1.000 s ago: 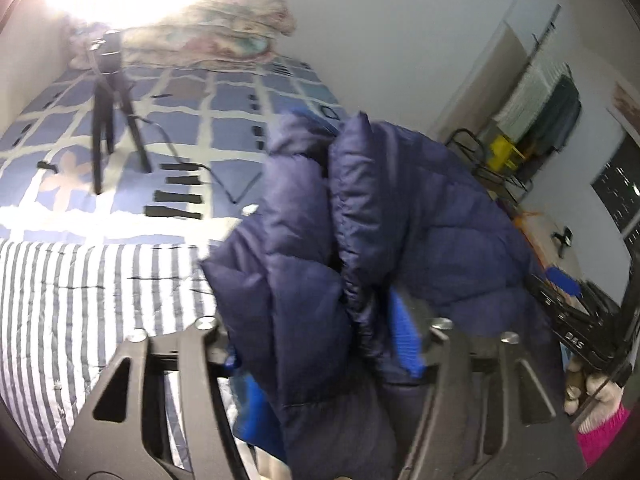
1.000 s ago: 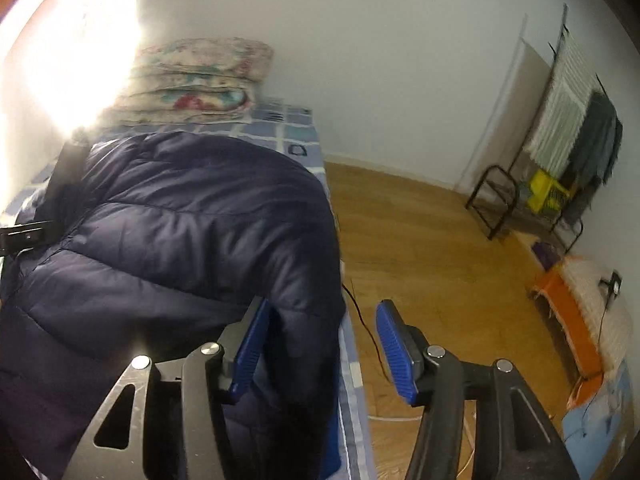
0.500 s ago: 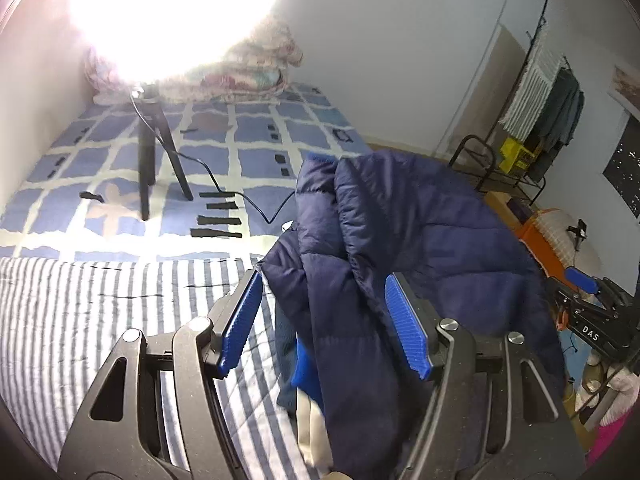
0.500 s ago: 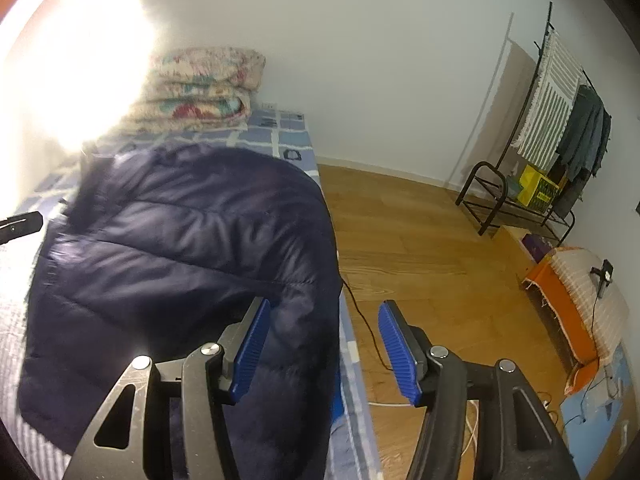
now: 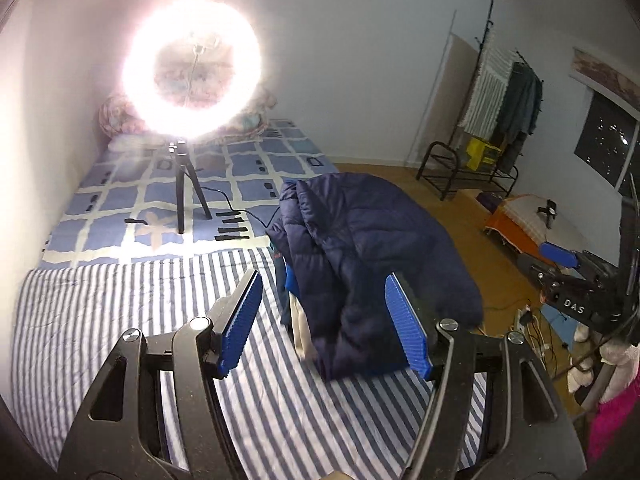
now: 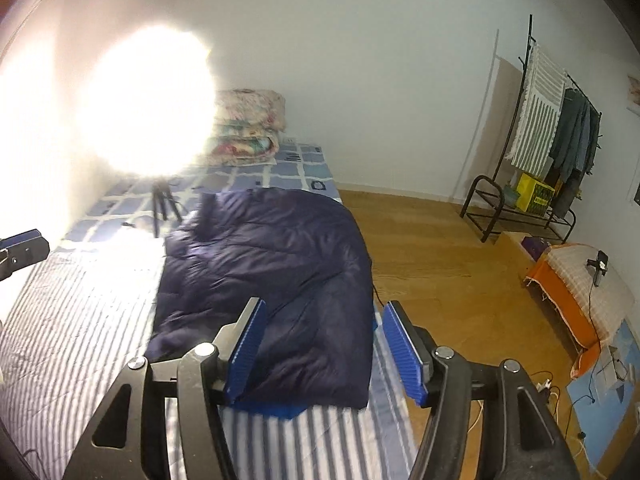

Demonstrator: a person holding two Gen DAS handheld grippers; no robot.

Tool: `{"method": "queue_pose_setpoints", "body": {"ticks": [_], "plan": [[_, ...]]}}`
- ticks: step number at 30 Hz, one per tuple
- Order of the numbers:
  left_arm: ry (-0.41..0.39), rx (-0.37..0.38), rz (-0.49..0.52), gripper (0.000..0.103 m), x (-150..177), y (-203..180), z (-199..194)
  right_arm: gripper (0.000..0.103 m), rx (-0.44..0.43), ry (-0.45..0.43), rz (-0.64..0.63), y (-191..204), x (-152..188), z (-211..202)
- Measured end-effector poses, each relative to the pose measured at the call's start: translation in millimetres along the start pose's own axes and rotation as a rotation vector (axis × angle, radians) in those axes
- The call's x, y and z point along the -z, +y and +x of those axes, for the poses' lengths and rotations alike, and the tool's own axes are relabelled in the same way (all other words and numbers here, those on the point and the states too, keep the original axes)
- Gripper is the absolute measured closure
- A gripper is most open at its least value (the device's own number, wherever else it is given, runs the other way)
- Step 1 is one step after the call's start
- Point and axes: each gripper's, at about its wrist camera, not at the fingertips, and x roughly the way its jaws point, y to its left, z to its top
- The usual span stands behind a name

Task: Fold large clothes
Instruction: 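Lower the folded jacket onto the mattress and open both tools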

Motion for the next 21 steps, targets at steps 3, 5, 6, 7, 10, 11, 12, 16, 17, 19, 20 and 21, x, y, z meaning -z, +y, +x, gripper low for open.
{"method": "queue_pose_setpoints", "body": {"ticks": [3,5,6,7,10,11,12,16,17,19,20,21], "plan": [[-0.018,0.014,0.004,0.037,14.8,-5.6,-40.7,0.038,-0.016,-0.016,0.004,9.9,14.8,-35.9],[-0.024,0.014,0.02,0.037,24.0,-9.0,-62.6,0.037,-0.02,-0.028,0.005,17.9,27.7,-60.8],[-0.031,0.009,0.033,0.037,30.7,-11.7,-75.5,0.035,-0.016,-0.036,0.002,22.5,34.7,-73.1],[-0.04,0.001,0.044,0.037,38.0,-14.0,-88.6,0.034,-0.008,-0.042,0.0,27.1,42.5,-84.8],[-0.055,-0.001,0.063,0.036,56.8,-16.3,-119.7,0.031,-0.003,-0.059,-0.004,39.3,64.5,-112.5],[-0.059,0.0,0.065,0.036,64.4,-16.3,-129.1,0.031,0.001,-0.064,-0.004,43.6,72.6,-119.9],[-0.063,-0.002,0.067,0.036,73.9,-16.0,-139.7,0.031,0.003,-0.07,0.0,46.7,79.0,-126.7],[-0.069,-0.011,0.076,0.036,100.0,-13.5,-163.6,0.029,-0.013,-0.087,0.046,56.4,108.1,-148.7],[-0.07,-0.019,0.087,0.036,106.4,-13.7,-167.9,0.029,-0.012,-0.09,0.051,58.1,113.7,-150.9],[-0.068,-0.03,0.103,0.029,118.4,-13.1,-174.3,0.029,-0.007,-0.096,0.055,64.1,126.3,-156.1],[-0.067,-0.029,0.104,0.028,125.7,-12.5,-177.5,0.029,-0.01,-0.098,0.057,67.2,131.6,-158.0],[-0.069,-0.026,0.105,0.028,131.2,-11.8,-179.8,0.029,-0.011,-0.101,0.059,69.6,136.2,-159.2]]}}
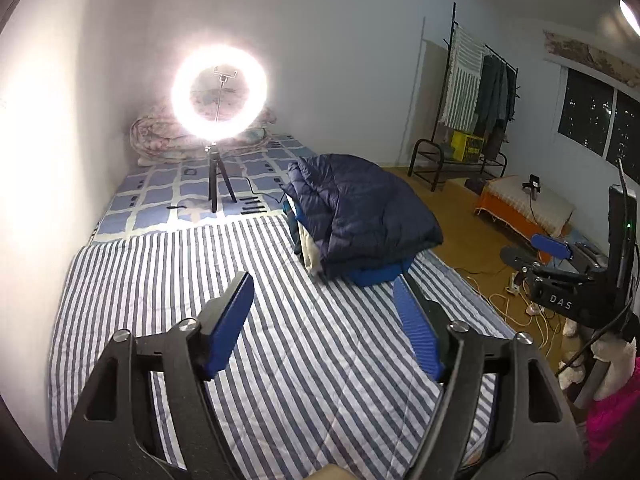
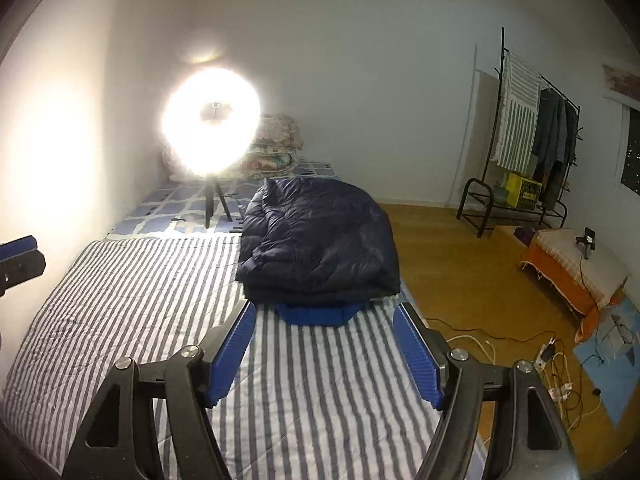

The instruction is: Fold large clothes

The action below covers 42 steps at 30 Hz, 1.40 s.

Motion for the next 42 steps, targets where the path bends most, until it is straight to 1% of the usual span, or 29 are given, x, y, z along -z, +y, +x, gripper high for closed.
{"method": "queue_pose_setpoints", "body": {"ticks": [5,6,7,9,10,14,15,16,18,23,29,35,42], "plan": [[0.01,-0.002,0.015,0.027,22.1,-1.6,-4.7,0.024,-0.005,-0.009,0.01,10.8,18.7,-5.4],[0.009,-0.007,0.02,0.024,24.6,-1.5,-3.5,0.021,-0.012,-0.011,0.014,11.8,21.1,-5.6],[0.003,-0.011,0.022,0.019,27.3,-1.4,-4.0,0.019,-0.018,-0.016,0.017,12.9,23.3,-5.9],[-0.02,-0.024,0.023,0.015,34.1,-0.8,-5.2,0.014,-0.015,-0.028,0.018,16.2,29.1,-8.3],[-0.027,-0.027,0.018,0.014,37.4,0.5,-4.3,0.011,-0.01,-0.035,0.014,17.9,31.8,-8.8],[-0.002,-0.037,0.027,0.013,44.3,3.4,6.3,0.004,0.001,-0.057,-0.003,23.7,42.2,-4.7],[0.003,-0.039,0.026,0.011,46.2,4.6,8.8,0.001,0.009,-0.056,-0.004,24.8,45.1,-2.2],[0.006,-0.043,0.022,0.005,47.6,6.0,10.9,0.0,0.016,-0.05,-0.006,26.0,47.7,0.7],[0.009,-0.056,0.016,0.001,49.4,7.9,13.6,0.0,0.016,-0.035,-0.006,27.2,50.0,7.0],[-0.008,-0.099,0.029,0.0,51.5,11.1,14.7,0.0,0.013,-0.021,-0.014,32.5,51.9,13.2],[-0.009,-0.107,0.024,0.0,51.6,14.1,13.3,0.0,0.002,-0.037,-0.001,34.3,48.1,12.6],[-0.009,-0.116,0.04,0.0,52.1,10.9,13.3,0.0,0.008,-0.045,0.017,30.4,47.9,11.7],[-0.015,-0.105,0.056,0.0,51.5,5.2,12.4,0.0,0.018,-0.049,0.036,23.1,49.2,10.0]]}}
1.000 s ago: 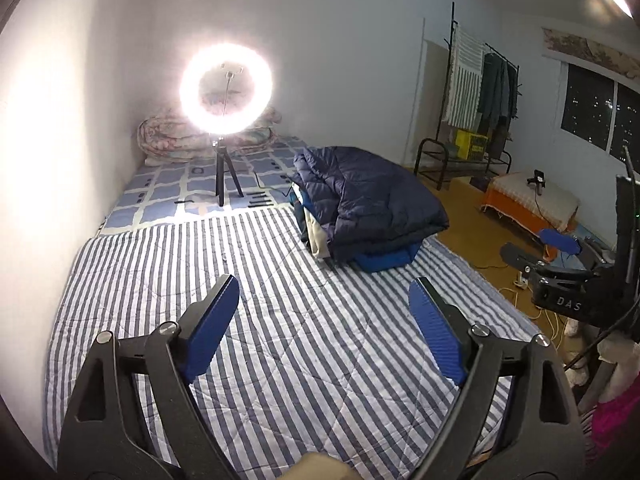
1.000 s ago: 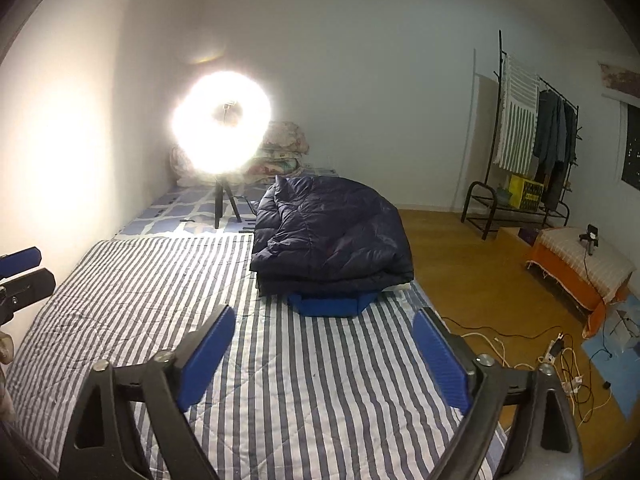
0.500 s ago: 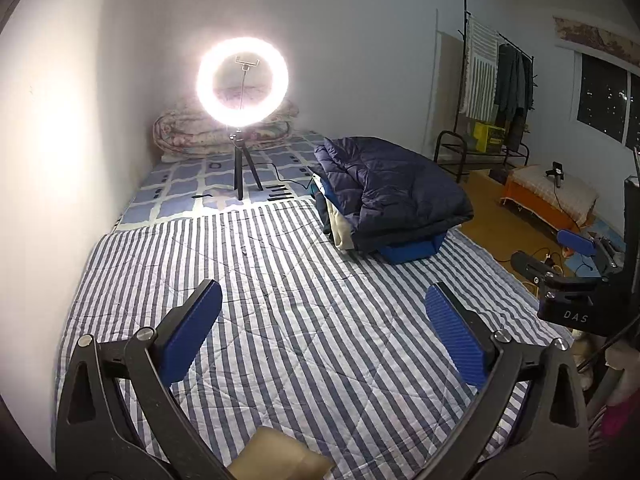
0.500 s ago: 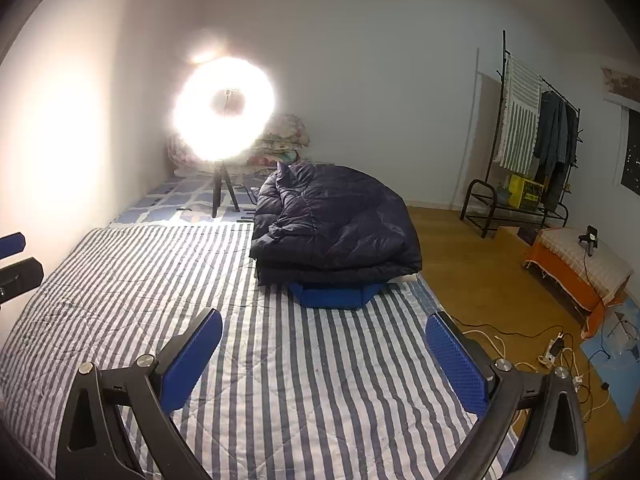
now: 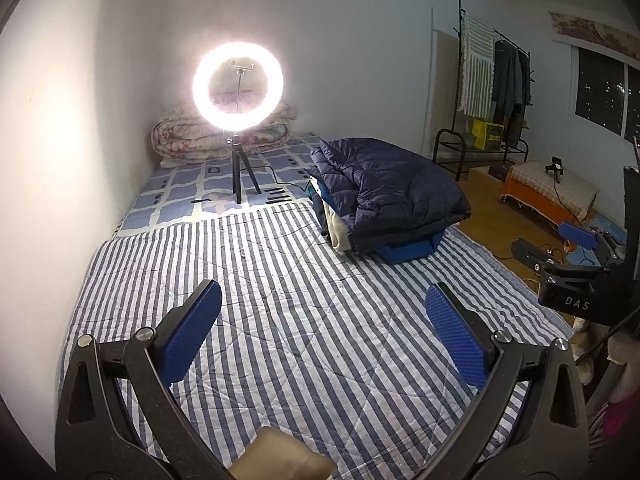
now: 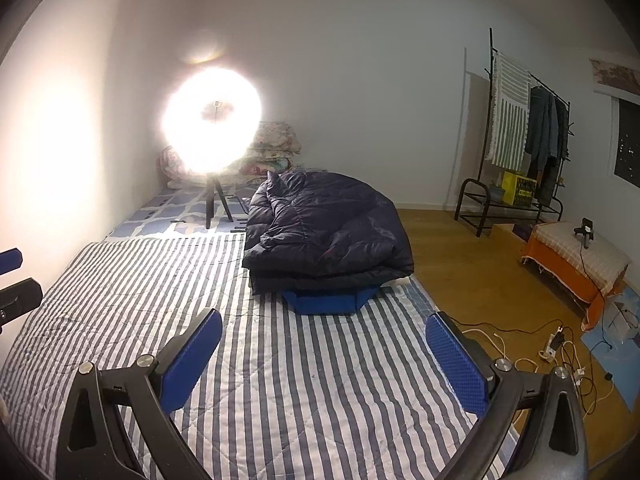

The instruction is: Fold large clothes

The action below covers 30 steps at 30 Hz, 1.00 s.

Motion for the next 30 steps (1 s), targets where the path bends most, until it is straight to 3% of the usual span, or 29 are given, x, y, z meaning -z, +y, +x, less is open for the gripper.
{"method": "queue_pose_setpoints", "body": {"ticks": [30], "plan": [[0.005,0.035,0.031,0.0,2.8,-11.6,-3.3,0.0,0.0,0.019,0.018,-5.2,3.0,3.9]]}}
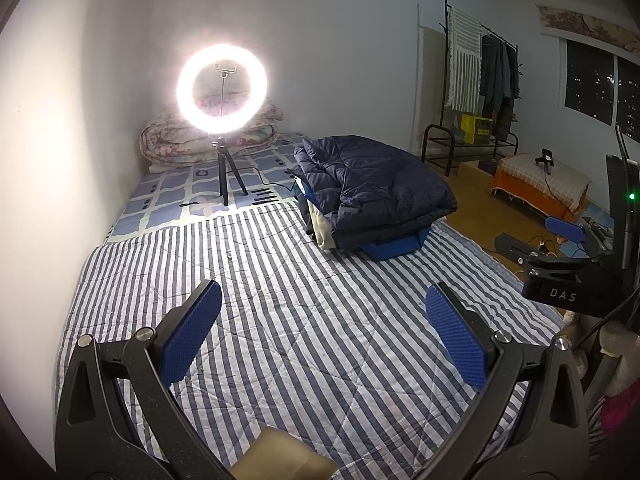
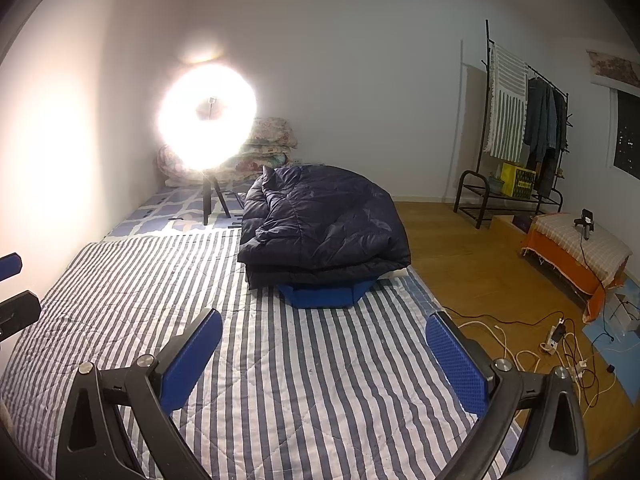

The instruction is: Fold large clothes

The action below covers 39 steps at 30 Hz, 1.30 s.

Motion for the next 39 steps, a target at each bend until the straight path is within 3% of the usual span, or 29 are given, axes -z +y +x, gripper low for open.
{"method": "queue_pose_setpoints", "body": {"ticks": [39], "plan": [[0.0,-0.021,0.012,0.0,3.8,7.0,-4.8,0.0,0.01,0.005,-0.005,2.9,4.3,-0.6]]}}
